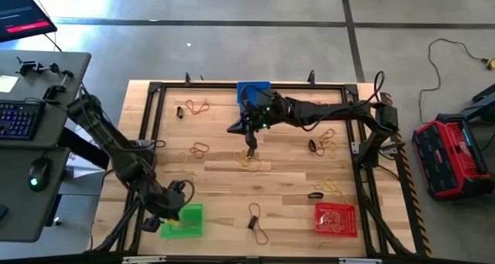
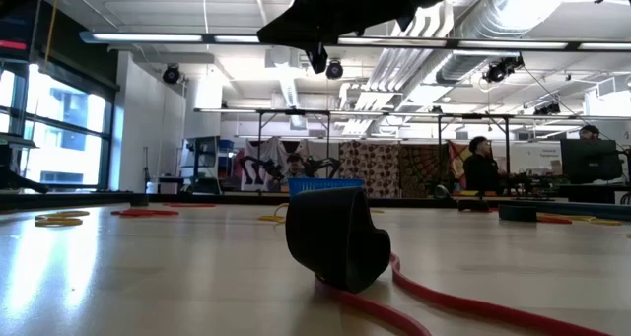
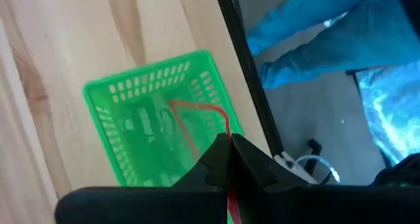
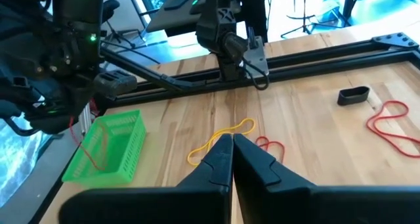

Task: Sort rubber bands into baskets
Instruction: Put the red rubber band into the green basket, then put the black rubber band into the blue basket

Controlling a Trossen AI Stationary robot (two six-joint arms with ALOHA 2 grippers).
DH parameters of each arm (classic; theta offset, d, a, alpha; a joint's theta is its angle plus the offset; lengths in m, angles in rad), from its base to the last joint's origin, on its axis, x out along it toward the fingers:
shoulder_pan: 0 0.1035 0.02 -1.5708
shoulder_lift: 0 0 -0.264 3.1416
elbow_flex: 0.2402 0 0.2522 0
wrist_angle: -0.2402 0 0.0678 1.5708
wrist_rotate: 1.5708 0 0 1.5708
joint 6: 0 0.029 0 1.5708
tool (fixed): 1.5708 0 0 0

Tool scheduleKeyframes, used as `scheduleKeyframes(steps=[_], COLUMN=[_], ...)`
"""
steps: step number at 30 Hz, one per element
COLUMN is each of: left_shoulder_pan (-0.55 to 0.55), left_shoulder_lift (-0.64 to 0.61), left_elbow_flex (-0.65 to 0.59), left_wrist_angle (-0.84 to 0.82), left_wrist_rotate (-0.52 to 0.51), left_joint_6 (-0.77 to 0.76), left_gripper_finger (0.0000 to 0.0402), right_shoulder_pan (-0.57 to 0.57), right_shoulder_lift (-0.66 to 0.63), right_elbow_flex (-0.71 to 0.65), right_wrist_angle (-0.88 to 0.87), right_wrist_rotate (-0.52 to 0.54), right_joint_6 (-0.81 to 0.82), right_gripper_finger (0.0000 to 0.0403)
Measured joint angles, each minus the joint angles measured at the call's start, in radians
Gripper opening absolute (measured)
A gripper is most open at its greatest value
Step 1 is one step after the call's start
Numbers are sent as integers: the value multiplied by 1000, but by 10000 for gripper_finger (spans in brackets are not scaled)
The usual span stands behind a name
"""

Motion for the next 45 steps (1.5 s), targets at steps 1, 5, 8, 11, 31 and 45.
scheduleKeyframes(steps=[1, 5, 8, 11, 31, 45], left_shoulder_pan=[-4, -8, -4, 4, 12, 138], left_shoulder_lift=[10, 41, 58, 72, 73, 25], left_elbow_flex=[0, 0, 0, 0, 0, 0], left_wrist_angle=[0, 26, 25, 19, -1, 88], left_wrist_rotate=[-6, -15, -17, -17, -44, -70], left_joint_6=[0, 7, 9, 8, 11, 130], left_gripper_finger=[0, 0, 0, 1, 82, 1], right_shoulder_pan=[1, 1, 1, 1, 2, 7], right_shoulder_lift=[0, 0, 0, 0, 0, -1], right_elbow_flex=[0, 0, 0, 0, 0, 2], right_wrist_angle=[0, 0, 0, 0, 0, 13], right_wrist_rotate=[0, 0, 0, 0, 0, -7], right_joint_6=[-1, -1, -1, -1, 2, 65], right_gripper_finger=[0, 0, 0, 0, 0, 0])
